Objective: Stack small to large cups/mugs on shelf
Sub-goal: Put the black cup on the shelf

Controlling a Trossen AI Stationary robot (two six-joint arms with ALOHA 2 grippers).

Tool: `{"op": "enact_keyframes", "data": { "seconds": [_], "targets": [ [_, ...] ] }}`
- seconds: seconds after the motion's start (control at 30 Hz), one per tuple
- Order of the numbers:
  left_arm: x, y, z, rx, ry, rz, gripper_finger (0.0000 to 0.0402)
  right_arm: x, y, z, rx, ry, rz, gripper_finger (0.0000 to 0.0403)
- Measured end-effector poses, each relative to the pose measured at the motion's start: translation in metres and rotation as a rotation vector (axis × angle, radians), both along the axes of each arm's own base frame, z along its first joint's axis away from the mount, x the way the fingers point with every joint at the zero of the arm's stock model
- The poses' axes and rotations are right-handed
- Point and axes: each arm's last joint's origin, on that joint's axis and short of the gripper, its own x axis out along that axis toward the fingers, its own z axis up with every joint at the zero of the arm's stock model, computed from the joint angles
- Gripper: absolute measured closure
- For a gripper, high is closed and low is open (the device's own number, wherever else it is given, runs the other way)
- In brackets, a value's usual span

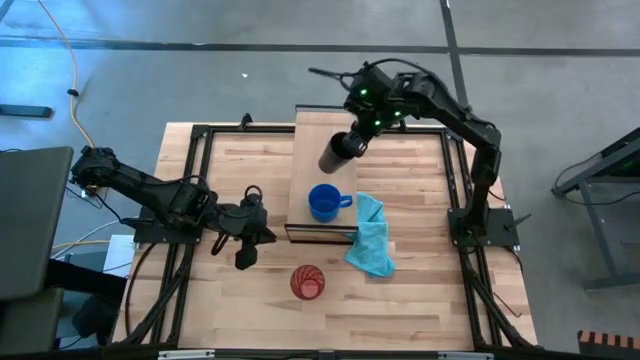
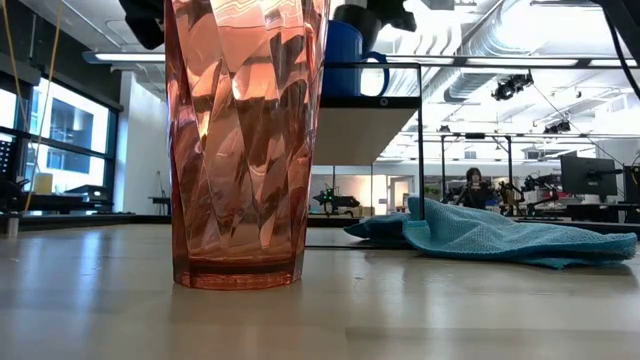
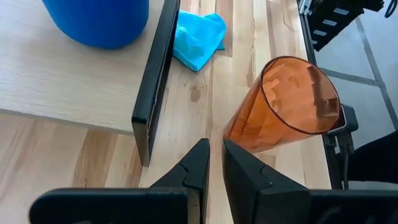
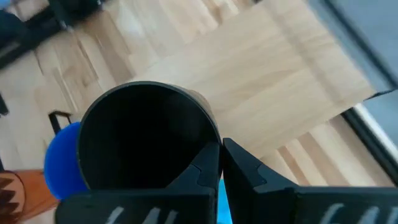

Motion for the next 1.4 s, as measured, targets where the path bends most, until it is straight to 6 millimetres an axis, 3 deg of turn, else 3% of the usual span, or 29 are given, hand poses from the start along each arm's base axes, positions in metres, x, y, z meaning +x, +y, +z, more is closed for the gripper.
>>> {"op": "enact_keyframes", "data": {
  "seconds": [0.17, 0.43, 1.4],
  "targets": [
    [0.000, 0.000, 0.000, -0.008, 0.000, 0.008, 0.0369, 0.022, -0.001, -0.023, 0.016, 0.068, 0.035, 0.0403],
    [-0.002, 0.000, -0.002, -0.022, 0.032, 0.010, 0.0369, 0.024, -0.008, -0.022, 0.010, 0.032, 0.028, 0.0403],
    [-0.002, 0.000, -0.002, -0.009, 0.034, 0.016, 0.0369, 0.038, -0.003, -0.037, 0.055, 0.079, 0.046, 0.0403]
  ]
}}
